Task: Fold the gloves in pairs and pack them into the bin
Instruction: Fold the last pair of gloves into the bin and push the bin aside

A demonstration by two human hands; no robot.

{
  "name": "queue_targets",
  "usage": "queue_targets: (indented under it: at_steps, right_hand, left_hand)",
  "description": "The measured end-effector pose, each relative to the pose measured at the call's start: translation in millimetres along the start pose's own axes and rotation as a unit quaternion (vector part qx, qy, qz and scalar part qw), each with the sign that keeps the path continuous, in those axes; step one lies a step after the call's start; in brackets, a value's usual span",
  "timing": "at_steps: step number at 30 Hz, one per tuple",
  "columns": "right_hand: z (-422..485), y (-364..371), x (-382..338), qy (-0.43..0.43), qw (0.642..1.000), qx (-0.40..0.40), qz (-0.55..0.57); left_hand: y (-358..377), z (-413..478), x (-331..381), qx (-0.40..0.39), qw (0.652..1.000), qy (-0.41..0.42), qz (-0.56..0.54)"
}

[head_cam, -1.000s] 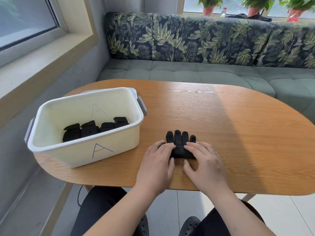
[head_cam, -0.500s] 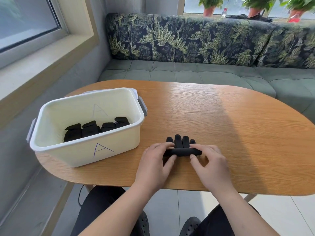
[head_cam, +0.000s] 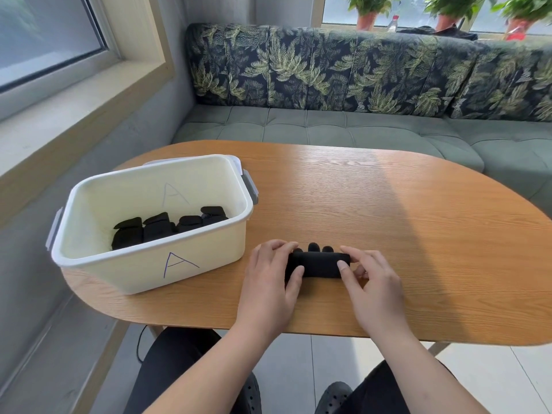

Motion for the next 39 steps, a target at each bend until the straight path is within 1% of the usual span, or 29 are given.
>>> queue_targets:
  at_steps: [3,6,8,10,12,15,17,19,25,29,32,35,37,39]
  right_hand:
    - [2,2,4,0.017,1.000,0.001,-0.007]
    - [4,7,8,0.024,0.999,-0.004,-0.025]
    - [4,11,10,0.021,0.999,-0.008,-0.042]
    - [3,13,10,0.009,0.998,-0.006,-0.068]
    - [0,13,4,-0.021,0.994,0.002,-0.109]
    - [-10,12,-19,-0.118,0.978,0.015,-0.173]
    - [-18,15,-31,-0.177,0.967,0.011,-0.182]
    - [-21,20,-32,-0.202,0.963,0.005,-0.178]
    - [-16,29,-22,-0.176,0.969,-0.005,-0.174]
    - [-15,28,-23,-0.163,0.970,0.001,-0.182]
    - [-17,28,-27,-0.175,0.967,-0.012,-0.184]
    - [-18,29,-30,-0.190,0.963,-0.031,-0.190]
    - [-16,32,-29,-0.186,0.962,-0.036,-0.199]
    - [-15,34,-27,-0.179,0.961,-0.038,-0.209]
  left_hand:
    - [1,-6,17,0.000,0.996,0.079,0.042]
    - [9,-13,33,-0.012,0.981,0.172,0.091]
    - [16,-17,39,-0.022,0.971,0.208,0.119]
    - [21,-17,38,-0.032,0.968,0.206,0.139]
    - [25,-16,35,-0.047,0.968,0.192,0.152]
    - [32,-15,31,-0.072,0.965,0.182,0.172]
    - [35,-14,30,-0.087,0.963,0.178,0.180]
    - [41,-14,28,-0.104,0.960,0.177,0.190]
    - [57,-12,21,-0.183,0.956,0.149,0.173]
    - [61,-10,20,-0.200,0.950,0.150,0.188]
    - [59,-10,21,-0.195,0.952,0.150,0.182]
    - [51,-12,25,-0.149,0.960,0.163,0.174]
    - [49,-14,25,-0.126,0.962,0.171,0.170]
    - [50,-14,23,-0.135,0.964,0.163,0.162]
Point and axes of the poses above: each hand's wrist, its own z-axis towards the middle knuckle, its own y-axis out of the palm, x = y × z, the point moved 9 cm from there along z, towards the middle knuckle, and after that the axes turned 6 degrees about x, right-handed, at the moved point
